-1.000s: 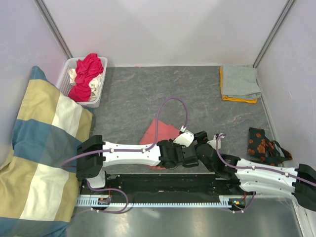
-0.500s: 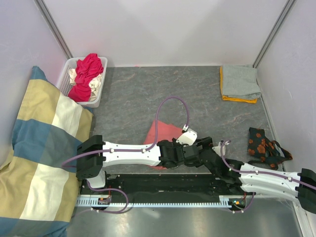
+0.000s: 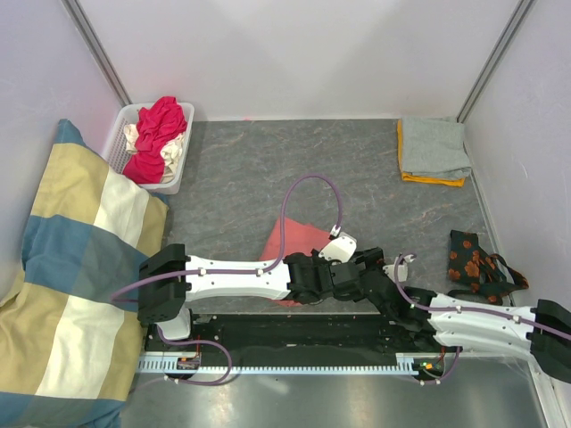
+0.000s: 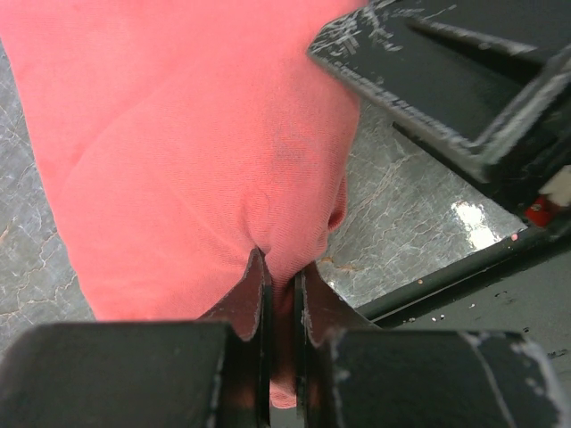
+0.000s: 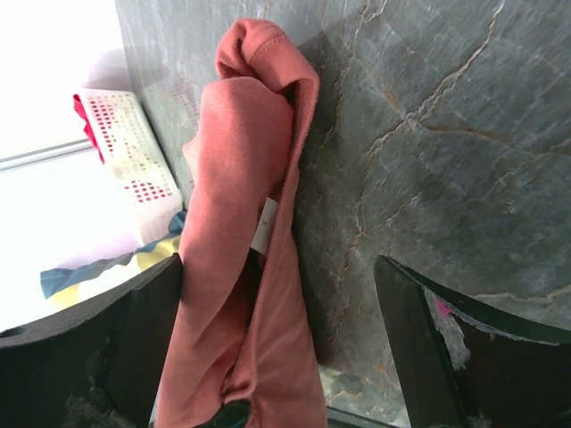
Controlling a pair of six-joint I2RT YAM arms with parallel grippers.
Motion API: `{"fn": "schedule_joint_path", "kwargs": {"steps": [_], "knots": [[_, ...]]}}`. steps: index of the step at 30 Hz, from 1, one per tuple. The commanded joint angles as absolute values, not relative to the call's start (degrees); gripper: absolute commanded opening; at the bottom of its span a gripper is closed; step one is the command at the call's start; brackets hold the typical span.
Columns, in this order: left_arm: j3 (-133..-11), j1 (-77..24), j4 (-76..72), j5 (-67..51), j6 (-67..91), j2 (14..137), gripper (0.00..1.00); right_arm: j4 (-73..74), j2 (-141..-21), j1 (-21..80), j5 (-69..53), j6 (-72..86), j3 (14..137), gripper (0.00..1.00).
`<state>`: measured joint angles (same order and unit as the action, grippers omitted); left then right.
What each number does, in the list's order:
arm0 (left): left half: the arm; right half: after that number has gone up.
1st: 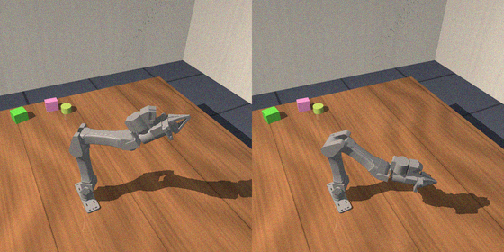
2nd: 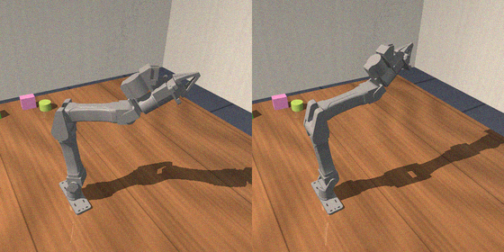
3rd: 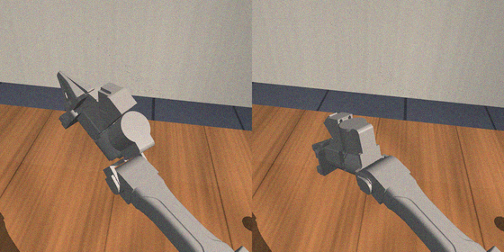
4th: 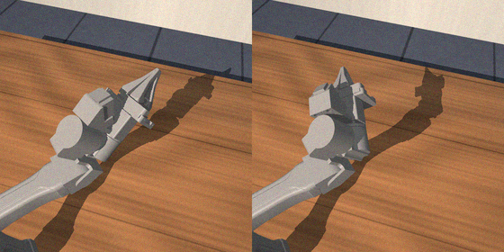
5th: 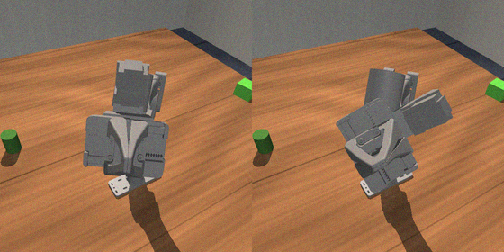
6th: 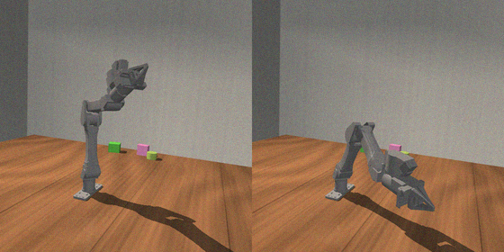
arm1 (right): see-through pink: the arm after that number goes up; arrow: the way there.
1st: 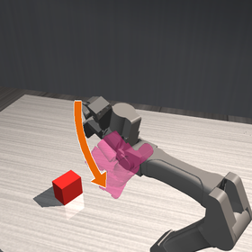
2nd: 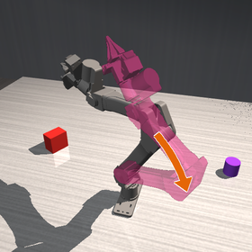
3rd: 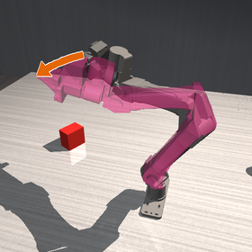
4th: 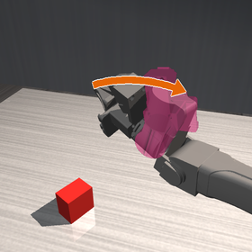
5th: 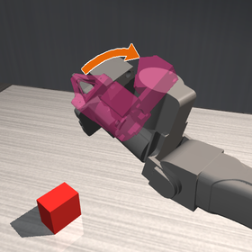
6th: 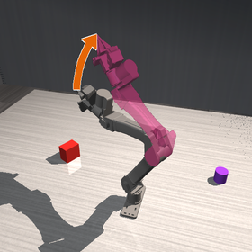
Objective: Fold and stack the t-shirts
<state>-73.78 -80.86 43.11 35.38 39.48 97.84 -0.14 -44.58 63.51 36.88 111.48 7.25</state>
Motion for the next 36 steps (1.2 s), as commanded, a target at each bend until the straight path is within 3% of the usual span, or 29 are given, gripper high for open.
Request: {"fn": "schedule_joint_path", "kwargs": {"steps": [1, 13, 25, 36], "knots": [[-75.5, -80.95, 40.69, 35.77, 38.5, 95.54, 0.02, -9.03, -48.94, 63.54, 37.45, 110.83, 7.56, 0.97], [-73.74, -80.95, 40.69, 35.42, 39.46, 94.04, 0.02, -25.91, -62.22, 61.26, 32.7, 106.61, 7.65, 0.97], [-72.78, -80.95, 40.69, 34.72, 40.17, 94.04, 0.02, -28.3, -58.63, 58.1, 31.38, 101.69, 7.73, 0.97], [-72.42, -80.95, 40.78, 34.89, 40.69, 93.6, 0.02, -34.96, -63.8, 57.74, 26.02, 104.14, 9.05, 0.97]]}}
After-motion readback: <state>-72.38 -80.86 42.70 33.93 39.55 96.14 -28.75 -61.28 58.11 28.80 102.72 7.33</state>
